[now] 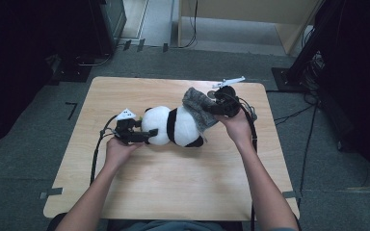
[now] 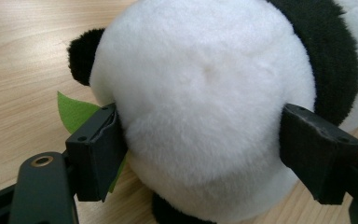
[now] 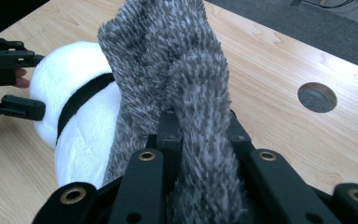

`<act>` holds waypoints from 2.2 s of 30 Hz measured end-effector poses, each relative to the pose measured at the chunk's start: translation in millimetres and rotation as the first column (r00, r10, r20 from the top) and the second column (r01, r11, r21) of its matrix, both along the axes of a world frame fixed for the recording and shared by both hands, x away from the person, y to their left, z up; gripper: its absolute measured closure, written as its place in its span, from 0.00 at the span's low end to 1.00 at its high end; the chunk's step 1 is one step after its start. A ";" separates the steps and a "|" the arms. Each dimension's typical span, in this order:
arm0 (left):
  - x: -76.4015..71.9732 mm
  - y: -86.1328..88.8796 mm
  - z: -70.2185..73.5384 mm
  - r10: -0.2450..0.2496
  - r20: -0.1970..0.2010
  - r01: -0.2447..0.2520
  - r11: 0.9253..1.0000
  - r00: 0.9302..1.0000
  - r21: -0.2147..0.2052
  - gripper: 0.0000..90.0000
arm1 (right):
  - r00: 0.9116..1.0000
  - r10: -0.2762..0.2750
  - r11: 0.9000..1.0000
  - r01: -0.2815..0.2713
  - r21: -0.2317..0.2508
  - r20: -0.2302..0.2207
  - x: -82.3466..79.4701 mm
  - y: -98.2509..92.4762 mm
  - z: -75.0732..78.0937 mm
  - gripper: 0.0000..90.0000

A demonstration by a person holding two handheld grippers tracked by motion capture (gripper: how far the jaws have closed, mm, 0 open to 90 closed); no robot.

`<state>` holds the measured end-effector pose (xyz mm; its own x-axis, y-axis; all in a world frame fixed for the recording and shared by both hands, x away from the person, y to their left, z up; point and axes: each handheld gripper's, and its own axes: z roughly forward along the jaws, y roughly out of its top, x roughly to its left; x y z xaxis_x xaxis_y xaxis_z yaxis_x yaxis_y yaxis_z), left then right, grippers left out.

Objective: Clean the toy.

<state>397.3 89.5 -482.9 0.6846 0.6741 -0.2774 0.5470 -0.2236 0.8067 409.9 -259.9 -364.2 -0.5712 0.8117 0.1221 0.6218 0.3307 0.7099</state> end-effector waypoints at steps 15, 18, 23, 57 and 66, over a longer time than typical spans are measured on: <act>-1.0 0.0 1.7 -0.007 -0.004 0.007 1.000 1.000 0.000 0.26 | 0.989 0.129 0.987 -0.135 0.087 0.071 -5.0 47.1 37.4 0.84; -0.9 0.0 1.9 -0.007 -0.001 0.007 1.000 1.000 0.003 0.26 | 0.985 0.159 0.982 -0.165 0.090 0.070 0.4 68.7 40.4 0.84; -0.8 0.1 1.6 -0.005 0.001 0.005 1.000 1.000 0.000 0.26 | 0.978 0.200 0.974 -0.204 0.101 0.051 10.9 101.1 35.6 0.84; -1.0 -0.7 3.1 -0.002 -0.001 0.002 1.000 1.000 0.011 0.29 | 0.990 0.137 0.991 -0.137 0.004 -0.016 20.2 80.8 -7.8 0.83; -0.9 -0.4 2.8 -0.004 -0.001 0.004 1.000 1.000 0.008 0.29 | 0.996 0.087 0.996 -0.088 0.005 0.014 5.2 38.9 0.9 0.83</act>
